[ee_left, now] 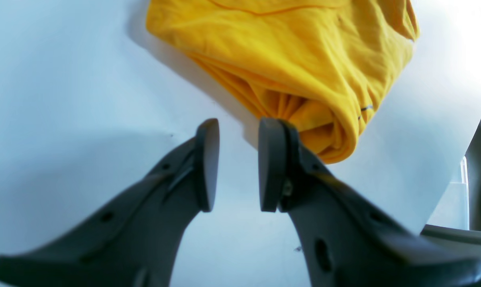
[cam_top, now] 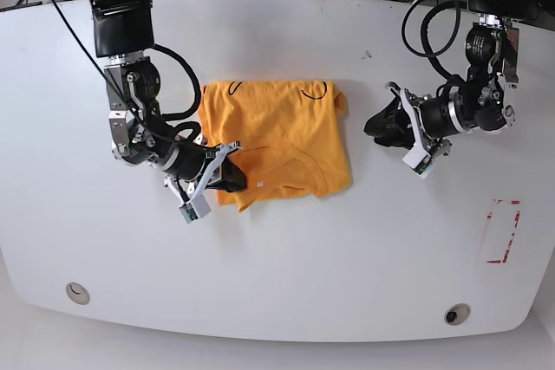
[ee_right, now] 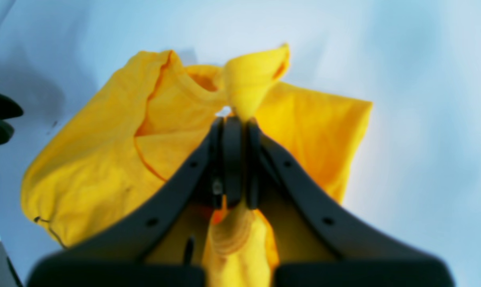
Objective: Layout the t-shirt on the table in an organized manner, then fold the t-shirt properly
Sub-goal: 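Hold the shirt edges with both grippers and straighten the shirt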
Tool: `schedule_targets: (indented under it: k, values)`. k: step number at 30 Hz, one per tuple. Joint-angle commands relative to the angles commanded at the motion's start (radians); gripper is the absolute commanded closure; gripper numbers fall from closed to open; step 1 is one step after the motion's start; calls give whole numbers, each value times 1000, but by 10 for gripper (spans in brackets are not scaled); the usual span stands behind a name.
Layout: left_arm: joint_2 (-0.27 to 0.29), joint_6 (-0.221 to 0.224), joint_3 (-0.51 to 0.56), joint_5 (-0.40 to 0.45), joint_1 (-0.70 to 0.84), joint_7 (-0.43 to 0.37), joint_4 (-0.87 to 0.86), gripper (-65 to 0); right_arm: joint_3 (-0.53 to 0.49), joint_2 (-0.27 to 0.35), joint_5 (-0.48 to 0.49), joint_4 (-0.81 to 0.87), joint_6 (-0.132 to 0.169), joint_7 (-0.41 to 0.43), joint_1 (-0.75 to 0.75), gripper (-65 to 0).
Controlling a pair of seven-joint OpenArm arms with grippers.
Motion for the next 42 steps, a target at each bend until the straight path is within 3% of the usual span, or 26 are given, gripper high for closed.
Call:
schedule_targets:
  k: [6,16,20,30,42]
  values:
    - [0,0,0,-2,-2,0,0,-157,0,5,0,-64,2,75,0,-2]
    - [6,0,98,2,-3,-9,-2,-157,0,38,3,-51,2,81,6,0]
    - [60,0,110,2,-2,-49,-3,-157,0,40,3,-49,2,80,6,0]
    - [175,0,110,2,-51,-49,-114,-157,0,57,11,28,-2,71,3,0]
    - [199,0,110,0,-106,-54,-204,-157,2,69,3,126,-3,23,2,0]
